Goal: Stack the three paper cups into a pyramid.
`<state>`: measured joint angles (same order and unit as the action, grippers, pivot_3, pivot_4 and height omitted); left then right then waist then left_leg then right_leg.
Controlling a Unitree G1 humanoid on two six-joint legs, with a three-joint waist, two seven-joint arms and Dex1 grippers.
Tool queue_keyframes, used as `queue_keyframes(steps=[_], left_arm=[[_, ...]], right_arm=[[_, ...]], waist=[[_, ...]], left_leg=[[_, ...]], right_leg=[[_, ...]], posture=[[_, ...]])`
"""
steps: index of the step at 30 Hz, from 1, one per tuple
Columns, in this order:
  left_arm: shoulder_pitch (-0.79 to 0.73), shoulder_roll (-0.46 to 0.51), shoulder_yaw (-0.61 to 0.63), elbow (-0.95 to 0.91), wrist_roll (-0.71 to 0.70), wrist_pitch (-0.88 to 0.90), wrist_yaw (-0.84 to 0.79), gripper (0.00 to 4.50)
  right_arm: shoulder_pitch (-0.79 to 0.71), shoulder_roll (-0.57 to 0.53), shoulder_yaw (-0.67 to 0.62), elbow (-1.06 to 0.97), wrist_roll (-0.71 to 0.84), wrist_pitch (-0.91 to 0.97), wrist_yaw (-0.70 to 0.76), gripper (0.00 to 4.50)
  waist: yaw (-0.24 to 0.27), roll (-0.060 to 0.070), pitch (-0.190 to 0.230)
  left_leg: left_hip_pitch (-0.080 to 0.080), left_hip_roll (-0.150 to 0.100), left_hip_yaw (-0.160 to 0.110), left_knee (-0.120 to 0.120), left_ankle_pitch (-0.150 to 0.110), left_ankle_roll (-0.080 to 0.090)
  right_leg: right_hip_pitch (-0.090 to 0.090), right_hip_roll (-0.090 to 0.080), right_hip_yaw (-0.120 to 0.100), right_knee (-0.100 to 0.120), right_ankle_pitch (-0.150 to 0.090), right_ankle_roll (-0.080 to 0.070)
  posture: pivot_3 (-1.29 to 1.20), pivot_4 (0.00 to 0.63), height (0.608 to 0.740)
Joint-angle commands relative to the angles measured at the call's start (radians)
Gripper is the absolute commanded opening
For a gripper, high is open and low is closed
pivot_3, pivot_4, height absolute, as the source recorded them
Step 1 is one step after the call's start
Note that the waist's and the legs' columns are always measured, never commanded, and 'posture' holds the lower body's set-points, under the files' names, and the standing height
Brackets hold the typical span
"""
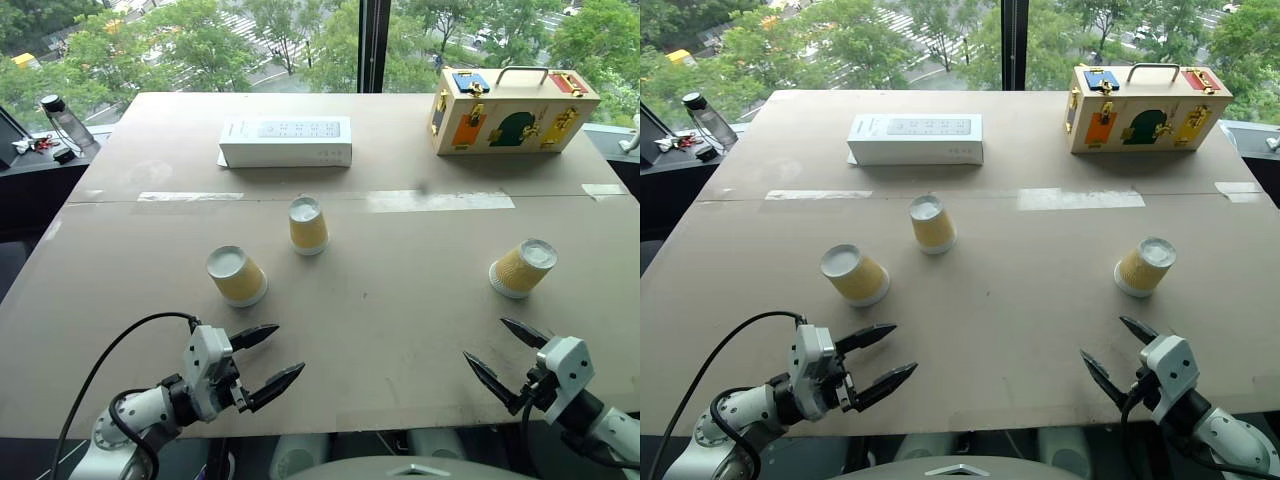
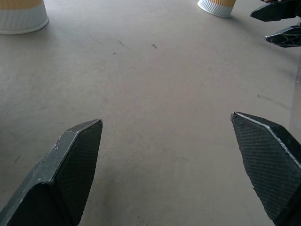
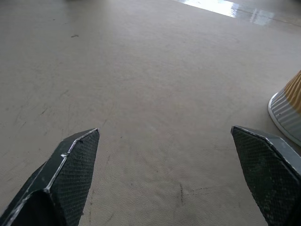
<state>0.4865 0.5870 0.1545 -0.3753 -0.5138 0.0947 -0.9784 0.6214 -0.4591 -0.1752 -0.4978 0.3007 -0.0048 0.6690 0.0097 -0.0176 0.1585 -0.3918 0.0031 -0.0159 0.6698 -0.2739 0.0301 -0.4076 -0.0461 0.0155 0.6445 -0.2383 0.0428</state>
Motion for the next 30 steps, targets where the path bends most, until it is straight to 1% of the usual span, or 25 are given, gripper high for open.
queue_keyframes(steps=[1,7,11,14,16,20,25,27,30], left_arm=[[-0.014,0.001,0.008,-0.008,-0.028,-0.023,-0.032,4.50],[-0.057,0.000,-0.015,-0.054,-0.035,-0.003,-0.035,4.50],[-0.075,0.001,-0.017,-0.093,-0.055,0.006,-0.036,4.50],[-0.083,0.028,-0.025,-0.133,-0.069,0.005,-0.075,4.50],[-0.094,0.058,-0.026,-0.172,-0.104,0.021,-0.114,4.50],[-0.129,0.109,-0.019,-0.222,-0.175,0.078,-0.144,4.50],[-0.172,0.133,-0.017,-0.254,-0.214,0.128,-0.124,4.50],[-0.182,0.136,-0.017,-0.259,-0.220,0.142,-0.120,4.50],[-0.196,0.144,-0.015,-0.268,-0.233,0.163,-0.121,4.50]], right_arm=[[-0.010,-0.003,-0.019,-0.014,0.001,-0.018,-0.007,4.44],[-0.053,0.001,-0.008,-0.001,-0.013,-0.039,-0.007,4.44],[-0.085,0.027,-0.027,0.014,-0.010,-0.035,-0.051,4.44],[-0.126,0.121,-0.085,0.030,0.002,-0.039,-0.185,4.44],[-0.120,0.177,-0.109,0.025,-0.015,-0.039,-0.253,4.44],[-0.121,0.241,-0.123,0.013,-0.050,-0.028,-0.347,4.44],[-0.181,0.239,-0.125,0.014,-0.051,0.027,-0.392,4.44],[-0.213,0.233,-0.119,0.009,-0.037,0.059,-0.398,4.44],[-0.275,0.233,-0.101,-0.002,-0.026,0.131,-0.421,4.44]], waist=[[0.001,0.000,0.000],[0.003,-0.001,-0.001],[0.002,-0.001,-0.001],[0.004,-0.001,-0.002],[0.004,0.001,-0.003],[0.004,0.002,-0.004],[-0.003,0.003,-0.004],[-0.006,0.003,-0.005],[-0.003,0.003,-0.005]], left_leg=[[0.000,0.000,0.000,0.000,0.000,0.000],[0.001,0.000,0.002,0.000,0.000,0.000],[0.001,0.000,0.003,0.000,0.000,0.000],[0.001,0.000,0.003,0.000,0.000,0.000],[0.001,0.001,0.003,0.000,0.000,0.000],[0.001,0.001,0.004,0.000,0.000,0.000],[0.003,0.001,0.007,0.000,0.000,0.000],[0.004,0.002,0.008,0.000,0.000,0.000],[0.005,0.002,0.009,-0.001,0.000,0.000]], right_leg=[[0.000,0.000,0.000,0.000,0.000,0.000],[0.000,0.000,0.000,0.000,0.000,0.000],[0.000,0.001,0.001,0.000,0.000,0.000],[0.000,0.001,0.001,0.000,0.000,-0.001],[0.000,0.001,0.001,0.000,0.001,-0.001],[0.000,0.001,0.002,0.000,0.000,-0.001],[0.000,0.002,0.004,0.001,0.001,-0.001],[0.000,0.007,0.006,0.001,0.001,-0.001],[0.000,0.008,0.007,0.001,0.001,-0.001]], posture=[[0.00,0.150,0.740],[0.00,0.150,0.740],[0.00,0.150,0.740],[0.00,0.150,0.740],[0.00,0.150,0.740],[0.00,0.150,0.740],[0.00,0.150,0.740],[0.00,0.150,0.740],[0.00,0.150,0.740]])
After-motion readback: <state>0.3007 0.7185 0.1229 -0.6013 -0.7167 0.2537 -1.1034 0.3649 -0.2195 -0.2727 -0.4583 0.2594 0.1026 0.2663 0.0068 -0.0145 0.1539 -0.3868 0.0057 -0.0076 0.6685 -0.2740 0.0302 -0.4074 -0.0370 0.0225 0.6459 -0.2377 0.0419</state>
